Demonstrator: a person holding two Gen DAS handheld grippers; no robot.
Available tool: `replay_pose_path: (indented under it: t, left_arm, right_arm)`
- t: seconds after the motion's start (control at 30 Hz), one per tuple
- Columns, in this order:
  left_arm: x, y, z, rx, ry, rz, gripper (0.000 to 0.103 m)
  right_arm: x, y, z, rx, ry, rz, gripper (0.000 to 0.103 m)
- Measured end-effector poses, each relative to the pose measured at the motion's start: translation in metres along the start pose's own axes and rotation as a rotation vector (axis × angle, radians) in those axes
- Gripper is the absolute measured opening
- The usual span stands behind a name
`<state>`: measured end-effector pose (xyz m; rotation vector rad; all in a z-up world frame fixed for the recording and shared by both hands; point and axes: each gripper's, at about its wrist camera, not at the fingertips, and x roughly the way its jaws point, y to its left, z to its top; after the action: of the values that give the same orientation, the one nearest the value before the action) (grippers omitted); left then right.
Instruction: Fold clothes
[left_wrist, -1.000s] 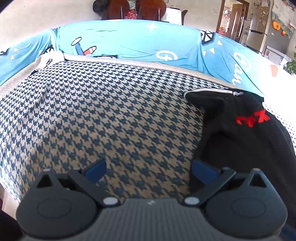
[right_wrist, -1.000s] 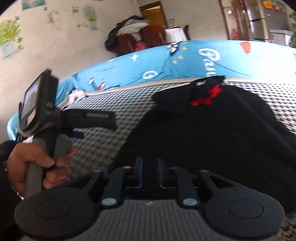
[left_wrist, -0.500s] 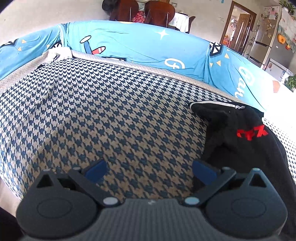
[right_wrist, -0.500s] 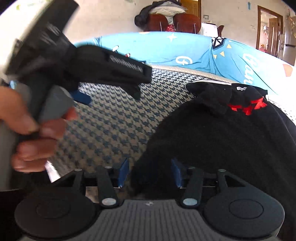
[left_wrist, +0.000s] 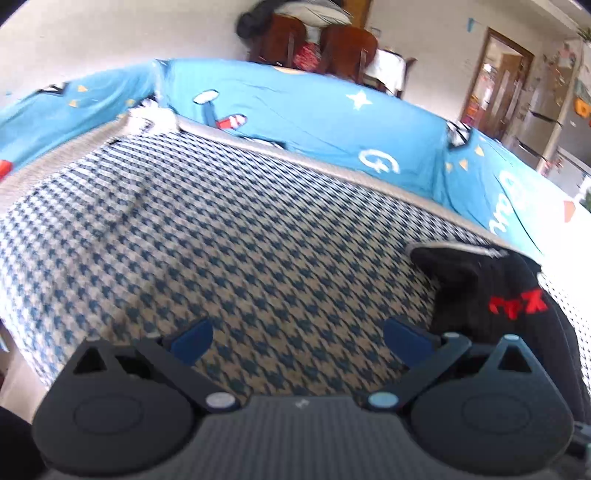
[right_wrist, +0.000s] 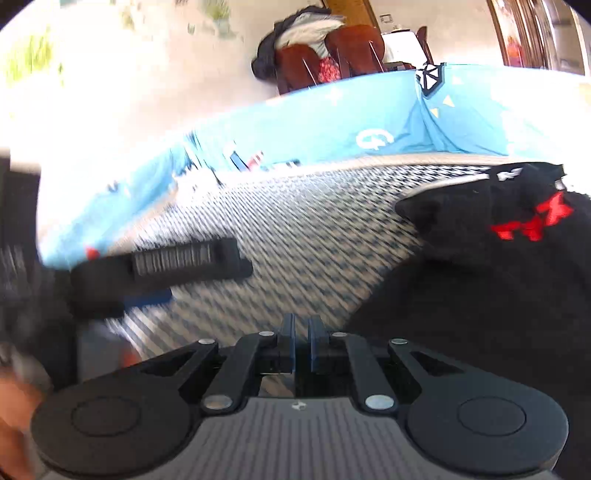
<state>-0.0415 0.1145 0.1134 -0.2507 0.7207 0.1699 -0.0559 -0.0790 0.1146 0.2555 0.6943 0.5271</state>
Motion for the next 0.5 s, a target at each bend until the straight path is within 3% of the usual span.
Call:
replay_pose_path:
  t: [0.07, 0.1, 0.23, 0.5]
  left_arm:
    - [-0.002, 0.007, 0.003, -0.021, -0.019, 0.03, 0.103]
    - [-0.002, 0.01, 0.005, -0.033, -0.024, 0.042, 0.103]
    - [0.001, 0.019, 0.007, -0.063, -0.01, 0.052, 0.103]
    - [0.002, 0.014, 0.005, -0.055, 0.006, 0.022, 0.103]
  right_arm:
    - [0.005, 0.002, 0.012, 0.047, -0.019, 0.08, 0.005]
    - [0.007, 0.004, 0.016, 0.044, -0.033, 0.077, 0.005]
    - [0.017, 0.017, 0.023, -0.067, -0.059, -0.061, 0.009]
    - [-0.017, 0.004, -0.011, -0.098, -0.017, -0.111, 0.01]
